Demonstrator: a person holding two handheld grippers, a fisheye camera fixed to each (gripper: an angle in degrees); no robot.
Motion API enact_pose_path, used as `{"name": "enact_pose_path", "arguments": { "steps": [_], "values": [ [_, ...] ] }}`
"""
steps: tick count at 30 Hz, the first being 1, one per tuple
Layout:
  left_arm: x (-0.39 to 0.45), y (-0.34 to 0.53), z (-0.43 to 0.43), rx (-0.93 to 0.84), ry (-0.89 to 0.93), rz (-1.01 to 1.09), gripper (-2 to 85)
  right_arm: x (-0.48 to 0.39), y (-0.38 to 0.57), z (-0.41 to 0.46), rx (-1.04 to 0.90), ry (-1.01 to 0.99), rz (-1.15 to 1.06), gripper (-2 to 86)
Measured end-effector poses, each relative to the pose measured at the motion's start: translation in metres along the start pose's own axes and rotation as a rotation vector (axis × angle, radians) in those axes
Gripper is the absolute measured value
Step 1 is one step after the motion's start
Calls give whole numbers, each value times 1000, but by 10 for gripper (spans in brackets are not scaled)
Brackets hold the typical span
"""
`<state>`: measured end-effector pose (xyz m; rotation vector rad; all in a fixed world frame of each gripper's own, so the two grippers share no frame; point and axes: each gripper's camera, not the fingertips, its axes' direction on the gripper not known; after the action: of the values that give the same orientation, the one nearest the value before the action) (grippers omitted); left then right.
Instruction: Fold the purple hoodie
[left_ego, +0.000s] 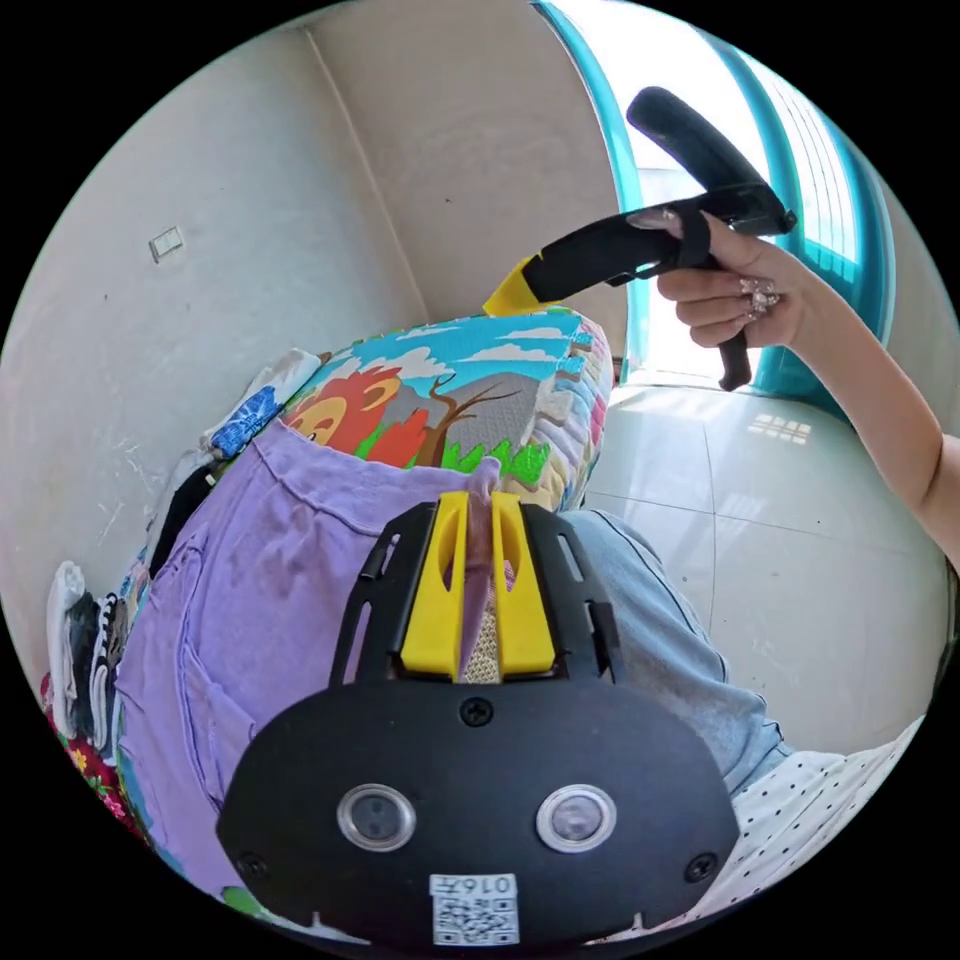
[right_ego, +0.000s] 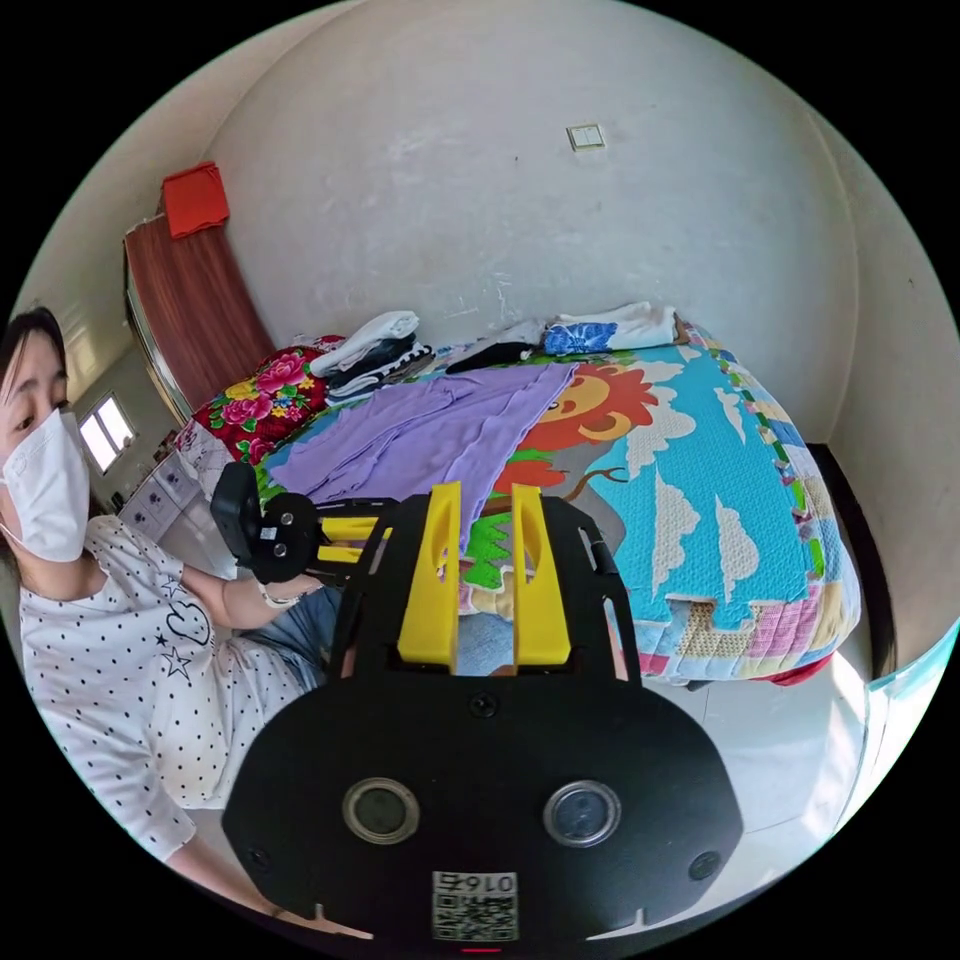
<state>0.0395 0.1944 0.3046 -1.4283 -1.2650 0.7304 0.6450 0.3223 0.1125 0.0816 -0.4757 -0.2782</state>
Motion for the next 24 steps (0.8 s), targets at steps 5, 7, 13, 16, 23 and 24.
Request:
{"name": "enact_pose_path", "arguments": {
  "steps": [5,7,13,16,23,24],
  "values": [
    [-71,27,-35,284,350,-263,-6,49,-30,-17,26,23,31,81],
    [-90,37,-37,339,463,-321,-7,76,-51,-17,45,-6,100,88],
    [-131,73,-47,522,522,-486,-8,199,-117,56,-178,-532,548,145],
    [-137,75,-45,519,544,-481,-8,227,-135,94,-257,-593,637,141],
    [-133,80,-27,449,526,-432,-7,286,-194,160,-205,-693,779,116],
    [-134,81,-24,443,528,-430,-7,290,-202,164,-199,-682,779,114]
  ]
}}
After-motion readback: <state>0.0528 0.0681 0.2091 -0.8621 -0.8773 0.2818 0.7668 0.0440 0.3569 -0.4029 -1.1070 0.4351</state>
